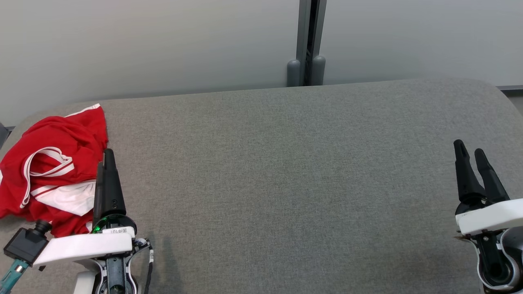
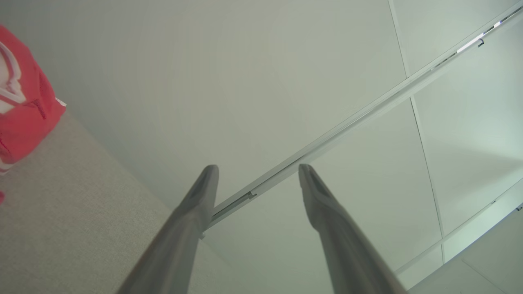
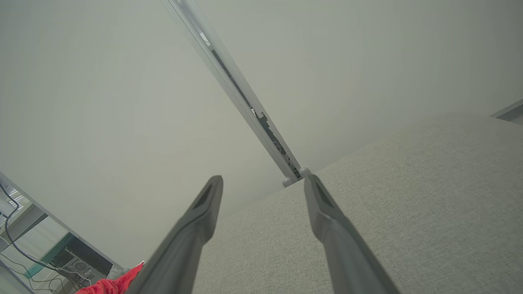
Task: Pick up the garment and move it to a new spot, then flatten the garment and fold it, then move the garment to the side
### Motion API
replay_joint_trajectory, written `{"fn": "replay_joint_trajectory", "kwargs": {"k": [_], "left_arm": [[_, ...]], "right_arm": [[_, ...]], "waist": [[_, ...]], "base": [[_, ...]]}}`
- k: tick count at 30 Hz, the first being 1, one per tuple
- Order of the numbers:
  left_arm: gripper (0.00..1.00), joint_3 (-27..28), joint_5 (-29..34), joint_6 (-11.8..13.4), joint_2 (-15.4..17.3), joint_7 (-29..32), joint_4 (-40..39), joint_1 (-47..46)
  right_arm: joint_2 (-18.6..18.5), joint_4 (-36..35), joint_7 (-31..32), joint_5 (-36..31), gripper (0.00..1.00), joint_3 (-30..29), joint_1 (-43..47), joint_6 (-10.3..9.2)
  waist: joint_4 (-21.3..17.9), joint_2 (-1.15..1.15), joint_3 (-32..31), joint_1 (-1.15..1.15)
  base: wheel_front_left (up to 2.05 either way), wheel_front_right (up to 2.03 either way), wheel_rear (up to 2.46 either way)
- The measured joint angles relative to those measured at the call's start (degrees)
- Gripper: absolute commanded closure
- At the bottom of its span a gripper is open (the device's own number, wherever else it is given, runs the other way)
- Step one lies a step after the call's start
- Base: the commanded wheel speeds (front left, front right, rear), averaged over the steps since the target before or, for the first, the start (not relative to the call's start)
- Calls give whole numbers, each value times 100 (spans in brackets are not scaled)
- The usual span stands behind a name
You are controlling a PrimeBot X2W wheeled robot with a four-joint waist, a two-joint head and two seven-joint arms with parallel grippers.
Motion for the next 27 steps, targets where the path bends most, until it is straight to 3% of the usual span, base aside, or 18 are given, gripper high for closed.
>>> {"fn": "replay_joint_trajectory", "kwargs": {"k": [8,27], "left_arm": [[0,-243,1085,114,0,-24,-182,14],[0,-1189,3606,957,7,-34,57,39]], "right_arm": [[-16,-94,-226,-578,0,260,1,0],[152,-40,-773,-2089,0,443,8,0]], "waist": [[-9,0,57,0],[-51,0,173,0]], "base": [[0,0,0],[0,0,0]]}}
